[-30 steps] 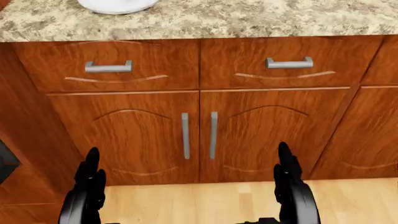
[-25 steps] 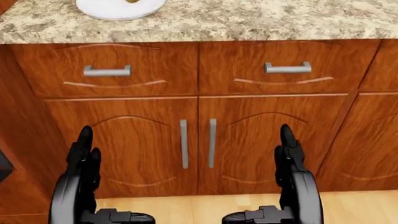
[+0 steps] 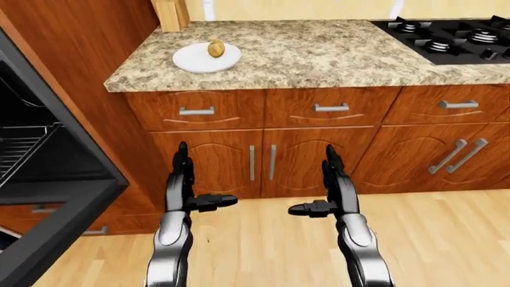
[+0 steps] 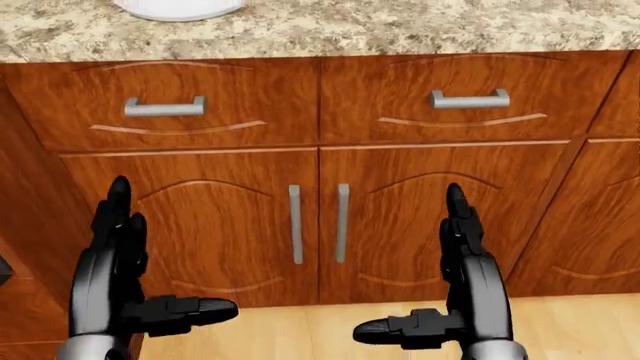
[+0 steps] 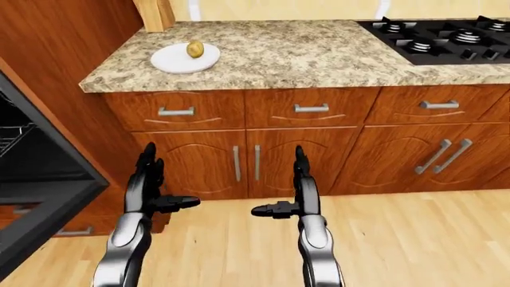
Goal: Place the potato on the rack of the oven.
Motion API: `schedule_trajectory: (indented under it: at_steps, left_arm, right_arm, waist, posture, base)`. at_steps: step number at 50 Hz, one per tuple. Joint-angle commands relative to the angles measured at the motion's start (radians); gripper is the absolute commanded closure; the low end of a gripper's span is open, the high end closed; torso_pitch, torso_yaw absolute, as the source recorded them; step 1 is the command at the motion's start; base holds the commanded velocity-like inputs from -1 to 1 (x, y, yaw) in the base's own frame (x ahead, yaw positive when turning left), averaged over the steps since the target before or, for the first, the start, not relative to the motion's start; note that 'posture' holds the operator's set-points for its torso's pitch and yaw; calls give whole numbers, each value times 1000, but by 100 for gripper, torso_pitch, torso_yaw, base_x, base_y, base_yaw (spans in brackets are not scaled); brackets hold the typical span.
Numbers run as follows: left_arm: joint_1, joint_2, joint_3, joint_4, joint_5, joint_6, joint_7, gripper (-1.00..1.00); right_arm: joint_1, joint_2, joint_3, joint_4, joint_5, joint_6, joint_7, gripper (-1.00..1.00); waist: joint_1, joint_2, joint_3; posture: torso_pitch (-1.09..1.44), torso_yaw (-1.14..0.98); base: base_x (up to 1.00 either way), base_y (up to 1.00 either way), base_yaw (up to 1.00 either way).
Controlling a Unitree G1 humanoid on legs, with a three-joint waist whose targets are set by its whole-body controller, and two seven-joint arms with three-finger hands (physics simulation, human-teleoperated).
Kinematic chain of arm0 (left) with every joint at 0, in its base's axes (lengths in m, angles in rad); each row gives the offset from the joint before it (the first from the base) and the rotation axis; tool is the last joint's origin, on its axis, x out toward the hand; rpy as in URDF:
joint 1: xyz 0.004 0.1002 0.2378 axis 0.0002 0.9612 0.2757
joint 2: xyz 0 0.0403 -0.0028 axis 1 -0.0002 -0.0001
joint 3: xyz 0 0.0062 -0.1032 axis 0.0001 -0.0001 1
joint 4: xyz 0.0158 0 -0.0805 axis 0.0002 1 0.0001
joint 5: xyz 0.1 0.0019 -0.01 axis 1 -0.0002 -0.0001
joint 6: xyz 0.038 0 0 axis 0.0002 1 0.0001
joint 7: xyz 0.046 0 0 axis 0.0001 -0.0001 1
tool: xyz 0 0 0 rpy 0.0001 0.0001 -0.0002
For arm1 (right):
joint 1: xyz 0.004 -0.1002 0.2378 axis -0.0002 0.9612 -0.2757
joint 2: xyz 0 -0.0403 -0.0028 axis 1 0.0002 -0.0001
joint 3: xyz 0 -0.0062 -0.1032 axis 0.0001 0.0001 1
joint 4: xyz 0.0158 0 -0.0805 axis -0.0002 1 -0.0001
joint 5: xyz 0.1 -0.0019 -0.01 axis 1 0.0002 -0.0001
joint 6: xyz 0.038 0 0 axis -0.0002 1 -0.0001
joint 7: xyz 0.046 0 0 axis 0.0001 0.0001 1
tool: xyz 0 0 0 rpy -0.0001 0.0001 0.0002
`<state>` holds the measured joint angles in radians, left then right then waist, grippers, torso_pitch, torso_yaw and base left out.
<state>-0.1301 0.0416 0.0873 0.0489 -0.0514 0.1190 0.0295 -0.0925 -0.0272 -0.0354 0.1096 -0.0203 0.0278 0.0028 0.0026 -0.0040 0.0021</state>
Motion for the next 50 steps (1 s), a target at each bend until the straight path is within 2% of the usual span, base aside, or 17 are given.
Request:
schedule_trajectory:
  at_steps: [1,10,15,19,27,31,32,34,41,47,50]
  left_arm:
    - [-28,4,-4,-54,-12,3,9,-100]
    - [-168,55,26,-32,-36,89,20,-100]
    - [-230,79,43,-66,-56,141,34,-100]
    - [-292,110,59,-59,-65,190,28,-100]
    - [-349,159,84,-58,-84,247,11,-100]
    - [-415,182,92,5,-95,255,1,-100]
    - [-466,207,107,19,-96,294,16,-100]
    - [-478,218,108,19,-96,297,19,-100]
    - [-575,256,108,33,-107,358,20,-100]
    - [-609,271,116,34,-126,373,25,-100]
    - [-627,286,122,-8,-144,424,33,-100]
  right_arm:
    - [-37,-3,-4,-51,-5,-2,-7,-100]
    - [-216,-30,-25,-48,9,136,-12,-100]
    - [-257,-43,-29,-70,16,199,-6,-100]
    - [-329,-63,-45,-68,34,247,-1,-100]
    - [-423,-82,-45,-74,41,318,7,-100]
    - [-496,-110,-60,-68,27,375,-11,-100]
    - [-562,-119,-66,-71,41,425,-8,-100]
    - [-597,-130,-74,-68,57,439,-9,-100]
    - [-615,-155,-82,-98,76,478,-24,-100]
    - [-641,-172,-93,-130,88,533,-35,-100]
    - [-648,-180,-91,-168,91,577,-32,-100]
  waist:
    - [1,1,-19]
    - [-1,4,-16]
    - [0,3,-15]
    - [-1,4,-13]
    - [-2,9,-10]
    - [1,9,-10]
    - [2,9,-9]
    - [2,10,-11]
    - [3,7,-6]
    - [4,7,-7]
    - [3,9,-5]
  posture:
    - [0,0]
    - [0,0]
    - [0,0]
    - [0,0]
    - [0,0]
    - [0,0]
    - [0,0]
    - [0,0]
    - [0,0]
    - [0,0]
    - [0,0]
  base:
    - [0,0,0]
    - [0,0,0]
    - [0,0,0]
    - [0,0,0]
    - [0,0,0]
    - [0,0,0]
    - [0,0,0]
    - [0,0,0]
    - [0,0,0]
    - [0,0,0]
    - [0,0,0]
